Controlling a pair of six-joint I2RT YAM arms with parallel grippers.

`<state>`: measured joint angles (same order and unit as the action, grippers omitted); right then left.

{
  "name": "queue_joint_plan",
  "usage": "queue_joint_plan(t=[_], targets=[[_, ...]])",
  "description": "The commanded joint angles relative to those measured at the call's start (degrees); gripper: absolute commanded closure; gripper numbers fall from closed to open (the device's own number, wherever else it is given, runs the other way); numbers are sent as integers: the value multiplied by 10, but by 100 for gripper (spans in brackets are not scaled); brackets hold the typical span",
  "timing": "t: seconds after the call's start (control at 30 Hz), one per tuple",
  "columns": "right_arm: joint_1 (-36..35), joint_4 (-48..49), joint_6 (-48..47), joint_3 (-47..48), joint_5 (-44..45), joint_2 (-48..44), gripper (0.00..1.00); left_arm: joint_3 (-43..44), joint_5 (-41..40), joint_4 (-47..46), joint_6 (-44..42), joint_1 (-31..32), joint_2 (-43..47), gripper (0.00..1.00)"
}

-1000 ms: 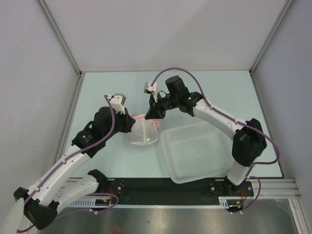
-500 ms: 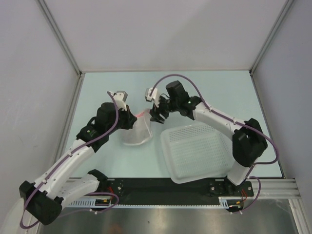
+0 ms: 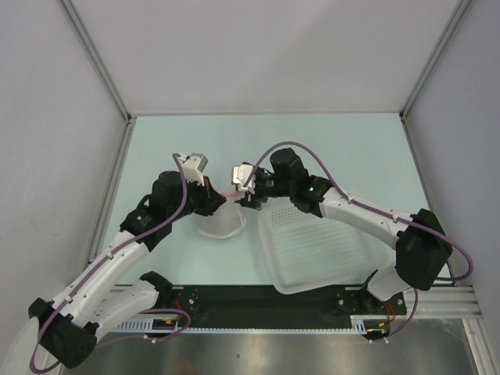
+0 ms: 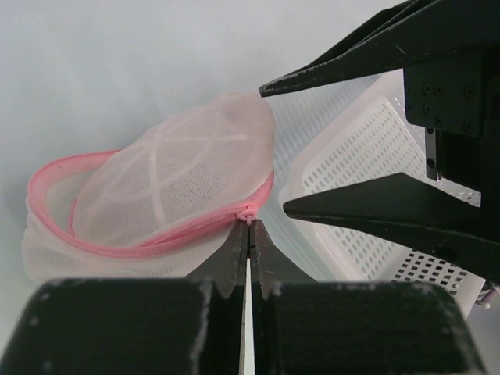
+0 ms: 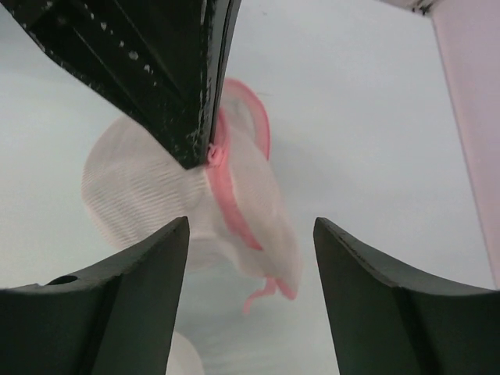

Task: Place the bra in the laundry bag and zip it closed

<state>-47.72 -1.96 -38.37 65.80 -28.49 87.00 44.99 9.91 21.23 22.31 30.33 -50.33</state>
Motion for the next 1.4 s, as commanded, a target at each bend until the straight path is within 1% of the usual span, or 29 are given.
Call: queue_joint_plan(t=[0.0,0.03,0.07,0.1,0.23,0.3,0.33,0.37,0.4,0.43,0.5,0.53,0.57,0.6,0.63,0.73,0.77,0.8,0.87,0.9,0.93,0.97,1.03,1.07,1.13,1.17,1.23,1.3,1.37], targets=[[-13,45,-35,19,-10,13,36,-4,32,-29,7,-3,13,100],[-18,42,-36,27,-10,18,40,-3,30,-26,7,-3,15,100],[-20,38,-38,33,-10,22,50,-2,29,-24,7,-2,15,100],[-22,32,-38,36,-16,28,53,2,29,-23,7,-3,15,100],[-32,27,-37,36,-29,34,56,5,14,-15,7,-3,15,100],[-34,29,-37,28,-27,34,64,8,10,-8,5,-3,13,100],[-34,30,-38,26,-24,36,73,7,9,-8,5,-3,13,100],[-35,31,-38,24,-11,39,95,6,0,-7,6,-3,13,100],[-35,31,-37,25,-1,41,100,6,-9,-1,6,-3,12,100],[-35,32,-38,24,9,47,100,8,-19,6,6,-4,10,100],[-34,41,-44,18,36,50,100,12,-69,40,12,-8,0,100],[-33,42,-61,14,42,54,100,14,-90,58,19,-19,-6,100],[-32,44,-69,12,47,55,100,18,-128,74,31,-28,-18,100],[-27,49,-77,3,46,55,100,18,-132,99,37,-40,-21,100],[-23,56,-86,-2,43,54,100,14,-125,103,40,-72,-24,100],[-11,89,-108,-23,34,43,100,-4,-104,106,42,-128,-15,100],[3,104,-118,-33,22,41,100,-6,-86,107,32,-148,-2,100],[7,108,-121,-36,16,38,100,-4,-85,108,28,-153,1,100],[18,121,-131,-37,0,40,100,-3,-56,107,15,-162,11,100],[19,126,-134,-34,0,44,100,-4,-34,87,11,-163,15,100],[20,128,-131,-29,2,48,100,-5,22,72,6,-163,27,100],[20,114,-127,-5,7,54,88,-6,55,58,-3,-163,32,100],[18,78,-99,29,2,62,58,-6,112,25,0,-163,45,100],[18,56,-88,45,-17,62,42,-3,122,21,5,-163,49,100],[11,44,-72,46,-26,45,36,7,136,16,7,-163,50,100],[-5,47,-71,35,-14,34,32,11,144,16,8,-163,51,100],[-23,47,-68,28,4,13,29,12,152,14,5,-163,49,100],[-44,45,-67,26,3,5,28,12,164,14,5,-162,47,100],[-54,50,-51,28,0,8,31,9,169,14,5,-162,49,100]])
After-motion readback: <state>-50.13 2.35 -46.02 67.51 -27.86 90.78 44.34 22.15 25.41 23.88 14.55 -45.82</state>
